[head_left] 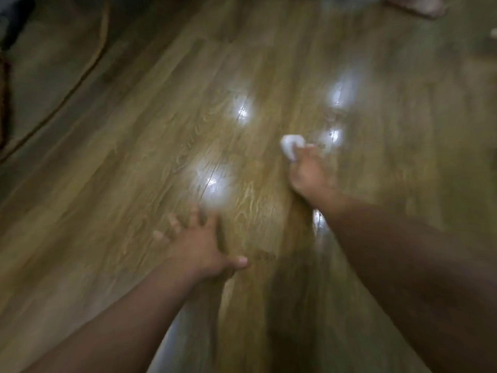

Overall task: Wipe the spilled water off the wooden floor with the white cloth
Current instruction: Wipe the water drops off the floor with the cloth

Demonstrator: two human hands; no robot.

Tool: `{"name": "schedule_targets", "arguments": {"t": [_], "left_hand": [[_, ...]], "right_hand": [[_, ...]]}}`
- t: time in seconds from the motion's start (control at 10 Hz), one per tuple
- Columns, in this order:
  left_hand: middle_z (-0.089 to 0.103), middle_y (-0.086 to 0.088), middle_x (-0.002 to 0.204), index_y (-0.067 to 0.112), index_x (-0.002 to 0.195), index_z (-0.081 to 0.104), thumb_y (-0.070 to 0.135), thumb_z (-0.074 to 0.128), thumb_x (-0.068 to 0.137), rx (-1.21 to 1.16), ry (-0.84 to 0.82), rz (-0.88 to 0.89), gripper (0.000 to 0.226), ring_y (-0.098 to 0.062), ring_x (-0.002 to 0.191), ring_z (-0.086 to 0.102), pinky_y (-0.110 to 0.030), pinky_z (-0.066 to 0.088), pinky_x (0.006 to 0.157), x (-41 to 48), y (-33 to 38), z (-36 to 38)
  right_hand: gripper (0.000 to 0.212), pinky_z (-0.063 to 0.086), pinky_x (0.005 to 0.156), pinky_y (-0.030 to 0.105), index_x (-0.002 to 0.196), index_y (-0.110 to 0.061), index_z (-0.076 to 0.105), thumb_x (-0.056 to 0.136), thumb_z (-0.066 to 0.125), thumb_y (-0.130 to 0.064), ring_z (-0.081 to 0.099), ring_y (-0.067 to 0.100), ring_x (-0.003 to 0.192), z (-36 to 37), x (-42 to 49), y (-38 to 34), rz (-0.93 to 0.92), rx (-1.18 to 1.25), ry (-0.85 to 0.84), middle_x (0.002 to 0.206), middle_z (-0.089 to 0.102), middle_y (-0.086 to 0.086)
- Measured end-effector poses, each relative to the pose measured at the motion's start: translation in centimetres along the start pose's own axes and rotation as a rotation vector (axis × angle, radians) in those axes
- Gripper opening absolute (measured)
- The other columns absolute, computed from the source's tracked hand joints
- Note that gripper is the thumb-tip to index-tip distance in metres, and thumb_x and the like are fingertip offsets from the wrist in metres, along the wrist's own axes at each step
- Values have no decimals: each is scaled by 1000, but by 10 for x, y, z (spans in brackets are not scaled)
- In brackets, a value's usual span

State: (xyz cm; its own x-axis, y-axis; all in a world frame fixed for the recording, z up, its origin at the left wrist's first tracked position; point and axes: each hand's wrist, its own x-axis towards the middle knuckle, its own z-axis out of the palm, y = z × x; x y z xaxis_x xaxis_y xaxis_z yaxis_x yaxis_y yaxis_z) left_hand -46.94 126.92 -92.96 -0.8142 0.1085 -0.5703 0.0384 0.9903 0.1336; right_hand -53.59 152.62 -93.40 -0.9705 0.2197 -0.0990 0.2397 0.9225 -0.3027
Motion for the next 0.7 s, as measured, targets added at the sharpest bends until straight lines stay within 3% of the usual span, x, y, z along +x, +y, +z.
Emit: {"name": "schedule_targets", "arguments": {"t": [0.1,0.2,0.3,0.4,0.5,0.6,0.7], "left_hand": [[-14,-8,165,23,158,-2,85,27,81,86,135,156,103,-48,146,-16,-67,-4,115,28,58,25],[7,-10,165,17,157,20,77,22,87,83,397,224,93,-47,148,-9,-63,1,118,33,42,65],[18,-11,163,16,154,32,74,30,88,113,413,270,87,-46,149,0,-62,5,118,36,40,71],[22,-14,162,13,152,37,72,37,87,89,427,285,87,-48,149,2,-65,10,116,36,38,73],[25,-15,161,12,149,41,71,42,83,80,421,290,89,-50,148,8,-67,14,114,39,36,73],[32,-18,157,10,145,48,71,47,77,71,384,290,91,-54,144,18,-68,18,110,40,39,68],[35,-20,156,10,142,51,71,51,75,66,392,301,91,-56,142,20,-70,21,108,40,40,66]], "right_hand": [[47,30,116,43,139,-14,52,92,49,-16,33,35,143,54,10,-63,-574,63,-332,155,33,18],[46,33,115,49,132,-13,60,88,52,-8,42,38,137,58,26,-12,-688,102,-173,147,46,19],[54,30,116,40,143,-36,44,94,42,-15,41,33,138,15,37,96,-297,41,70,151,42,13],[47,40,104,47,134,-17,52,91,36,-25,51,43,123,-24,40,198,372,-215,112,138,49,27],[31,47,95,44,109,-20,69,94,43,-13,65,23,105,-12,71,290,860,-392,138,114,67,6],[36,50,88,48,116,-18,65,99,36,-30,63,35,106,0,153,259,832,-28,99,123,58,15],[58,39,98,55,127,-1,51,88,27,-37,47,50,119,9,185,111,491,-178,36,126,50,35]]}}
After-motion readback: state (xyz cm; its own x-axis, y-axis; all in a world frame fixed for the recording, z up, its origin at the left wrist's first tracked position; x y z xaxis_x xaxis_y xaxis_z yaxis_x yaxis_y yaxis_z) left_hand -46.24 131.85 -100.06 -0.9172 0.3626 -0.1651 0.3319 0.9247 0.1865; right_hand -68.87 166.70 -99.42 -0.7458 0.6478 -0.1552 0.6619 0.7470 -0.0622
